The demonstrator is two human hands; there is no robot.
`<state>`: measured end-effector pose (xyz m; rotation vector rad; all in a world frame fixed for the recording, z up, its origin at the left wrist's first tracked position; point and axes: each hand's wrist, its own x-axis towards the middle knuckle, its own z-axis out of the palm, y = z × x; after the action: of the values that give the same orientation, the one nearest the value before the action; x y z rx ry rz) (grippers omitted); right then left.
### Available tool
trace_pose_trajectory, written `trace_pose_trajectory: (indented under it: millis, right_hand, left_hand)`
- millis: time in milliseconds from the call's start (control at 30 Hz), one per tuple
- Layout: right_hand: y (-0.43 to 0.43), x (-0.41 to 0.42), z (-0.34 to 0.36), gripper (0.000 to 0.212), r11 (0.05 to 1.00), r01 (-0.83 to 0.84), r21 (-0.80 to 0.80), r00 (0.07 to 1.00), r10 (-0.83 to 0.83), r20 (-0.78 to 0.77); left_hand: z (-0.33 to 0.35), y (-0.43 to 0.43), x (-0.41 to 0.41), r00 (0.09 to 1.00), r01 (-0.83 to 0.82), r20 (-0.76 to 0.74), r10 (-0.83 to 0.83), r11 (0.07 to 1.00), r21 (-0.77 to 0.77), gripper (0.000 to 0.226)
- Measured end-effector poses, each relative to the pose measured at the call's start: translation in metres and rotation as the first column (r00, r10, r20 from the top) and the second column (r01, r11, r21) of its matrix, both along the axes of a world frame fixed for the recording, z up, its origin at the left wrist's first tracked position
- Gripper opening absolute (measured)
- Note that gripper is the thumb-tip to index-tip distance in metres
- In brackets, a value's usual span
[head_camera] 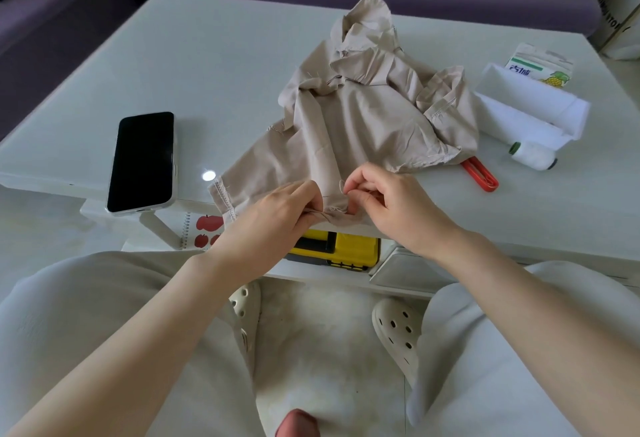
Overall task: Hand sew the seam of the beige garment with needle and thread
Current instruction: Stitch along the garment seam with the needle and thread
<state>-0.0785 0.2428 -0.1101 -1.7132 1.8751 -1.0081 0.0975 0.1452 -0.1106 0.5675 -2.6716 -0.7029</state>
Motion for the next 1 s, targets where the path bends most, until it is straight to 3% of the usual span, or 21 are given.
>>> trace_pose_trajectory:
  millis: [233,467,1000]
  right_hand:
    - [-0.0008,-0.0007,0.0018,0.008,0.997,0.066,-0.041,0.998,-0.065,0.023]
    - [0.0006,0.0016,-0.0009,0.005,1.0,0.011,0.025,0.998,-0.01,-0.056]
    - [0.0017,0.0016,0.0009,0.007,0.998,-0.043,0.049,0.998,0.046,-0.053]
  left_hand:
    - [0.0022,0.0007,0.0017,0.999,-0.049,0.004,0.049,0.997,0.062,0.017]
    - [0.002,-0.0014,0.001,1.0,-0.009,-0.013,0.01,0.999,0.043,0.009]
    - [-0.0022,-0.004,-0.0002,1.0,-0.008,-0.025,0.009,0.997,0.076,0.01]
